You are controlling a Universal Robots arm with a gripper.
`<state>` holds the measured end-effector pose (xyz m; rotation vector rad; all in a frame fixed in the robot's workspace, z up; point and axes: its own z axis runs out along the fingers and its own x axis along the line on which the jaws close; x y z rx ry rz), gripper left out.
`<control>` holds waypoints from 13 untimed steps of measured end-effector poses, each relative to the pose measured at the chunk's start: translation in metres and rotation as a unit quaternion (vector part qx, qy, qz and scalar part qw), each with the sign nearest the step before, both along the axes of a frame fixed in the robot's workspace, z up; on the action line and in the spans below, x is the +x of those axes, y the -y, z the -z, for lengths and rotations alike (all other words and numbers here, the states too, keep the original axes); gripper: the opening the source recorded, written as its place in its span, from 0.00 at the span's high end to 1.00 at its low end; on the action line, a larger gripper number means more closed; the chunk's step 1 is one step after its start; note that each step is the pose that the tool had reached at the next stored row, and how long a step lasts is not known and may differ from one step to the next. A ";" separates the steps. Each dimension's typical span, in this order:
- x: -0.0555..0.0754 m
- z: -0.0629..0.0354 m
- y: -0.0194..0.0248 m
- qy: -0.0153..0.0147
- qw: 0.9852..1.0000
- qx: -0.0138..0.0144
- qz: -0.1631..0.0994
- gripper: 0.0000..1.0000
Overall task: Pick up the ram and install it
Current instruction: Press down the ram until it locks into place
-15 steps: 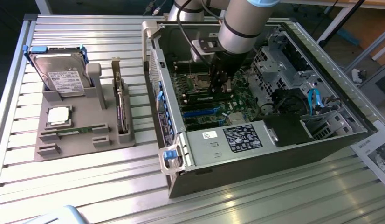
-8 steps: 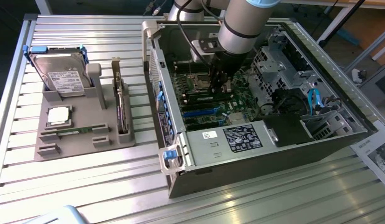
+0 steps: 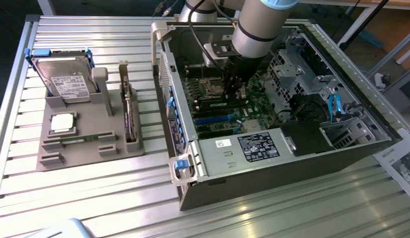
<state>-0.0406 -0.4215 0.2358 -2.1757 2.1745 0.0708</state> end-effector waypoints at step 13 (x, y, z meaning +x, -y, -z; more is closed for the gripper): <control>0.000 0.0017 0.0000 0.000 1.000 0.000 0.000 0.90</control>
